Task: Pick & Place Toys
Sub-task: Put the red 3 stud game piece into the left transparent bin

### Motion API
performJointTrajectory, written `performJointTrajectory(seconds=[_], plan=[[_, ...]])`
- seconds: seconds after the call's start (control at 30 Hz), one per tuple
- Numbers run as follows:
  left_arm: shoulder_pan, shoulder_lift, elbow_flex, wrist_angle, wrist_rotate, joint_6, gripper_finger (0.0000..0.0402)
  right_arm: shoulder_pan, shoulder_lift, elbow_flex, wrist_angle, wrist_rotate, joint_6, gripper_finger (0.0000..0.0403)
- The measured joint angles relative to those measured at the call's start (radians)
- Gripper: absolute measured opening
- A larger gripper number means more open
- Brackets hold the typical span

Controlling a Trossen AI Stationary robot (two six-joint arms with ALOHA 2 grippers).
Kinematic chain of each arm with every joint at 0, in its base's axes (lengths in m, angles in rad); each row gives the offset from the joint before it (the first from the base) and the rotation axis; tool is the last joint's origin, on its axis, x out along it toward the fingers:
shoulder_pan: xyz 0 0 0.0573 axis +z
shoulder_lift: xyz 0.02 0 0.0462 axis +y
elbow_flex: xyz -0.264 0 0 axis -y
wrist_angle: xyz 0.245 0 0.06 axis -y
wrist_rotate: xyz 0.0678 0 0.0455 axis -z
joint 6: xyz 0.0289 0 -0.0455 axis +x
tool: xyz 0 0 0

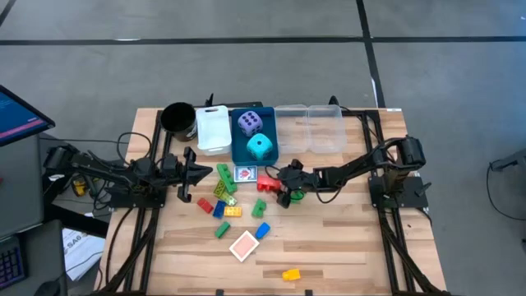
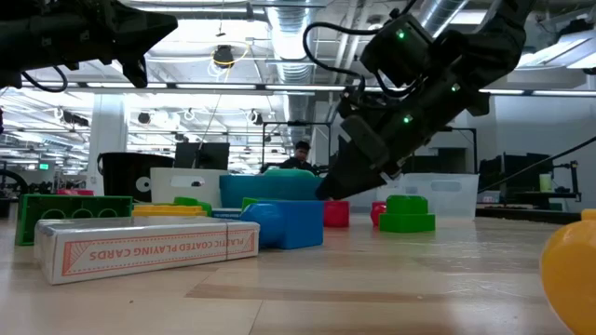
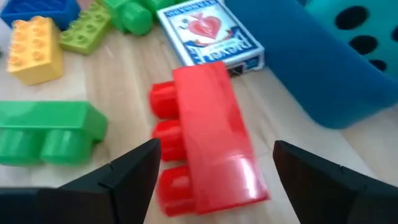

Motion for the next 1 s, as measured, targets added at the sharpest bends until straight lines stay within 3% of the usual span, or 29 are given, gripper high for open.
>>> performJointTrajectory(seconds=[0.37,0.7,1.0], plan=[[0.000,0.000,0.000,0.000,0.000,0.000,0.0003,-0.008,0.000,0.000,-0.003,-0.001,0.000,0.0306],[0.000,0.000,0.000,0.000,0.000,0.000,0.0003,-0.021,0.000,0.000,-0.058,-0.109,0.071,0.0307],[0.000,0.000,0.000,0.000,0.000,0.000,0.0003,-0.021,0.000,0.000,-0.082,-0.113,0.065,0.0351]])
